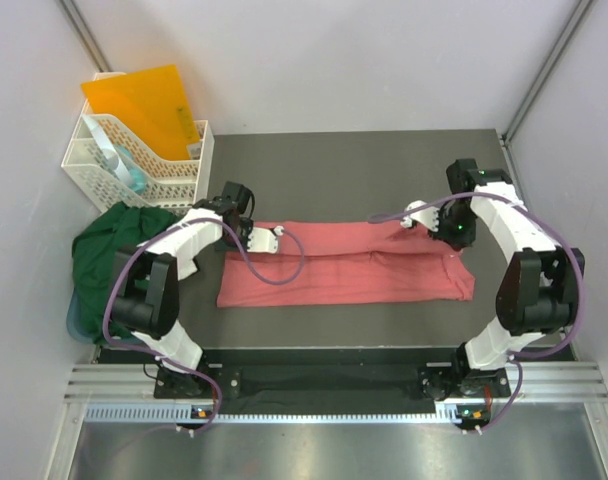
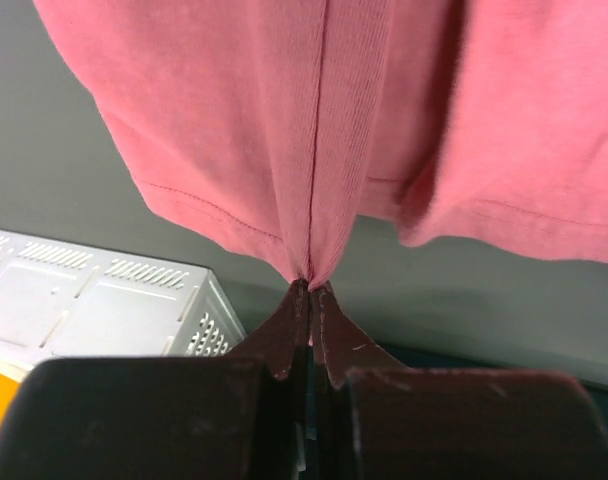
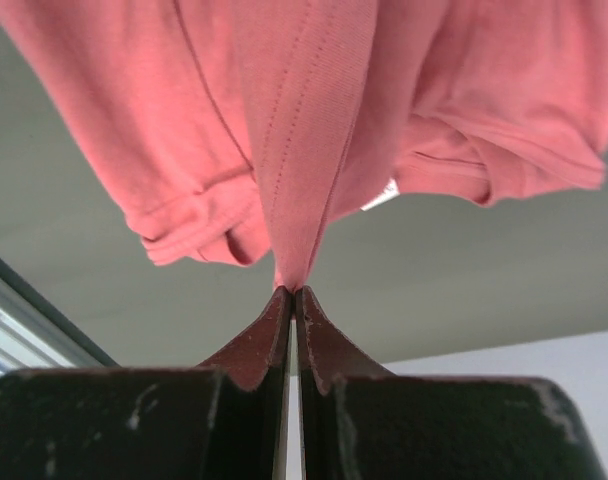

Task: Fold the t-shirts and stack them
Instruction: Fold the other side of the tshirt into a rectangle

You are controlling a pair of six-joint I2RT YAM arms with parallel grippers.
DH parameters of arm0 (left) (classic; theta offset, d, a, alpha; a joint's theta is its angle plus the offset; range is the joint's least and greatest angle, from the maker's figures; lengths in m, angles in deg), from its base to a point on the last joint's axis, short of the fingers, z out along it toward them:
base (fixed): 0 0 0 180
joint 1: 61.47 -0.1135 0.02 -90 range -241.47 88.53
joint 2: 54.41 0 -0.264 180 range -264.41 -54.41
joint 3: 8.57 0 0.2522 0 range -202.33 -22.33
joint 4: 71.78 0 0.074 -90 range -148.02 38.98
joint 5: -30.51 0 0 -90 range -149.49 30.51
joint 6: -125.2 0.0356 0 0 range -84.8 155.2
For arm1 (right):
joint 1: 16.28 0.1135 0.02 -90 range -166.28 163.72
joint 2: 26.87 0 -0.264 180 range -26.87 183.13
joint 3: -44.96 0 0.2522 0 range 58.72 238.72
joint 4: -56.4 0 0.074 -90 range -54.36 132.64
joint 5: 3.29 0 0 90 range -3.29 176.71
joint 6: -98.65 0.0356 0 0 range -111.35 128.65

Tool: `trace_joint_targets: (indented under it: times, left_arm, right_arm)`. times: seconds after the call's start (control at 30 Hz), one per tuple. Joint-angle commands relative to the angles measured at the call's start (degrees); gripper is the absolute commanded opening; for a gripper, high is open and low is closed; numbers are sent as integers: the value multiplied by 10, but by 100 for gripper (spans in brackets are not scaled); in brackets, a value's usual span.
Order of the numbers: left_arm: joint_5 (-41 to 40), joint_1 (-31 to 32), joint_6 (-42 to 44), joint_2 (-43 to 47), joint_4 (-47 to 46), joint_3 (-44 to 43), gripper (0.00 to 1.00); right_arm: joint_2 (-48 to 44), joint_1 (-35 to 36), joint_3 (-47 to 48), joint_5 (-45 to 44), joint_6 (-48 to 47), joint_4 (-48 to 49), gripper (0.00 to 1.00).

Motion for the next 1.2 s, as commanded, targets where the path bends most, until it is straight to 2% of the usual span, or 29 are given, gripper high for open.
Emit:
trace_joint_targets:
  times: [0.0,0.23,0.43,0.7,1.17]
  left_arm:
    - [29,-6,6,1,55,-37,0]
    - [58,-6,18,12,117,-53,0]
    - [63,-6,27,11,167,-50,0]
    - [61,-6,29,8,159,-17,0]
    - [87,2,18,-16,165,-24,0]
  right_arm:
    - [-20,6,-16,-5,-9,17,0]
    - [-37,5,-61,-35,-30,42,0]
    - [-34,5,-63,-53,-29,47,0]
    - [-35,4,-70,-60,-38,44,0]
    - [-64,32,-115,-68,-56,40,0]
